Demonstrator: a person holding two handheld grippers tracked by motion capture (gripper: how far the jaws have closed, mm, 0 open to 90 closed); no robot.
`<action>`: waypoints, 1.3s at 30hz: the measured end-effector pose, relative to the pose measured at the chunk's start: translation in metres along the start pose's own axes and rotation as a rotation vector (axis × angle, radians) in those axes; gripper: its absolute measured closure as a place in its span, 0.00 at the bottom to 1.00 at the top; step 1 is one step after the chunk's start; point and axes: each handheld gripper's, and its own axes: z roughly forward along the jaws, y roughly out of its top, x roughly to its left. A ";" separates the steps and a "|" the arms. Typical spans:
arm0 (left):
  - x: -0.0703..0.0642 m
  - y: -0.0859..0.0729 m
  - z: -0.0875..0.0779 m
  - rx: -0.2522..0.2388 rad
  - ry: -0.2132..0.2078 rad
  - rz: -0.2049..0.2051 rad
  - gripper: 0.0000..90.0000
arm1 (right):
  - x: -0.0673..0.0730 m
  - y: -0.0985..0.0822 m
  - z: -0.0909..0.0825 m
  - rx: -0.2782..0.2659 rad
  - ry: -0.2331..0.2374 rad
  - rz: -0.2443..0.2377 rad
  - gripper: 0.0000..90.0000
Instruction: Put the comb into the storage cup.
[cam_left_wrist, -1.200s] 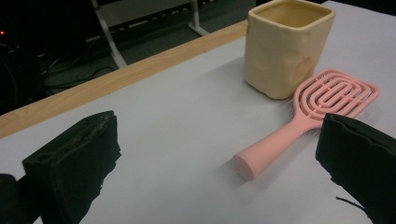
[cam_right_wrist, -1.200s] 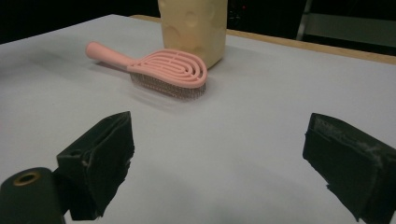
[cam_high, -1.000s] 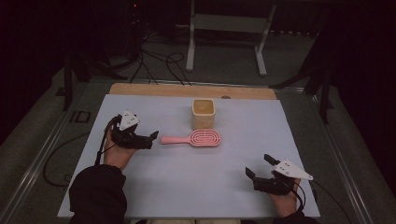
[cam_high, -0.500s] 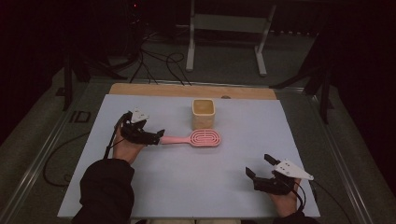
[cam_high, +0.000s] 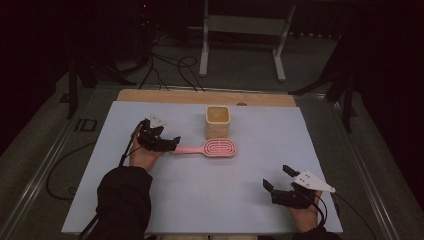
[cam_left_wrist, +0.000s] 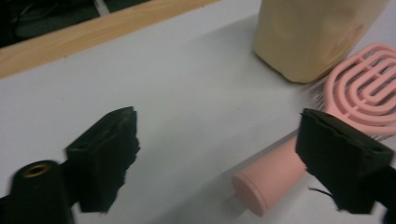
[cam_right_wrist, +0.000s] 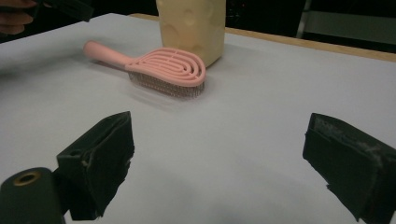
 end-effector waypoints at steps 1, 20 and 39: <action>0.000 0.000 0.002 0.007 0.002 -0.003 0.19 | 0.000 0.000 0.000 -0.001 0.002 0.001 0.10; -0.005 -0.010 0.030 0.166 -0.087 0.023 1.00 | -0.001 0.000 0.001 0.010 0.003 0.003 0.10; -0.024 -0.023 0.032 0.221 -0.163 0.051 1.00 | 0.000 0.000 0.002 0.014 0.002 0.003 0.10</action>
